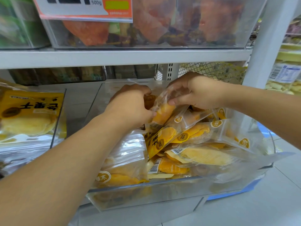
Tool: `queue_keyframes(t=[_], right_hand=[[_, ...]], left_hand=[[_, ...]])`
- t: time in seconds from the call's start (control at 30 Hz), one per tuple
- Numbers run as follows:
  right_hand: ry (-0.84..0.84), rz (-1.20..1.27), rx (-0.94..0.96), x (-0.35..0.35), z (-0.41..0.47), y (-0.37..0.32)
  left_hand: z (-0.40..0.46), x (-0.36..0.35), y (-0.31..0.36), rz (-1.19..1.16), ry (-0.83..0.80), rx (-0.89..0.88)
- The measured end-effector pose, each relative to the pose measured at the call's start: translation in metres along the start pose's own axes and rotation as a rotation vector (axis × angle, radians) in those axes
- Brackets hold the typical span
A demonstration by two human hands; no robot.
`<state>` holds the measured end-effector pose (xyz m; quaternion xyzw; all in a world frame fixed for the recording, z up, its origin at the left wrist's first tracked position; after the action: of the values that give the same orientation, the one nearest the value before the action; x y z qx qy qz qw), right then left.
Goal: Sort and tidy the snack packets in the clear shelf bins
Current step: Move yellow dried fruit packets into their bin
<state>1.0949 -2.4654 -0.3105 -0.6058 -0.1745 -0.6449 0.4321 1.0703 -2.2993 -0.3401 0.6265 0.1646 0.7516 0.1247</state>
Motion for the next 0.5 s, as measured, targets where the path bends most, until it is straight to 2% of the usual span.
queue_keyframes(t=[0.17, 0.3, 0.37, 0.5], right_hand=[[-0.067, -0.381, 0.018, 0.015, 0.016, -0.011], [0.027, -0.786, 0.193, 0.01, -0.005, -0.01], [0.087, -0.833, 0.232, 0.006, -0.016, -0.006], [0.329, -0.775, 0.341, 0.016, -0.026, -0.002]], left_hand=[[0.002, 0.004, -0.003, -0.041, 0.061, 0.078], [0.004, 0.0, -0.004, 0.025, 0.014, 0.033], [0.005, -0.005, -0.002, 0.065, -0.04, -0.006], [0.005, -0.017, 0.001, 0.21, -0.152, -0.092]])
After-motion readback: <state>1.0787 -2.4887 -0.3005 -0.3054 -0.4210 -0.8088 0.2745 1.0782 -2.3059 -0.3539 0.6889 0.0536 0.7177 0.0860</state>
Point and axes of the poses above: each hand's wrist, its own z-axis towards the middle knuckle, its own x-axis out of the back of the hand, y = z × x, the point moved 5 cm from there along z, towards the middle knuckle, and after that the axes turned 14 degrees about x, right-handed, at the moved point
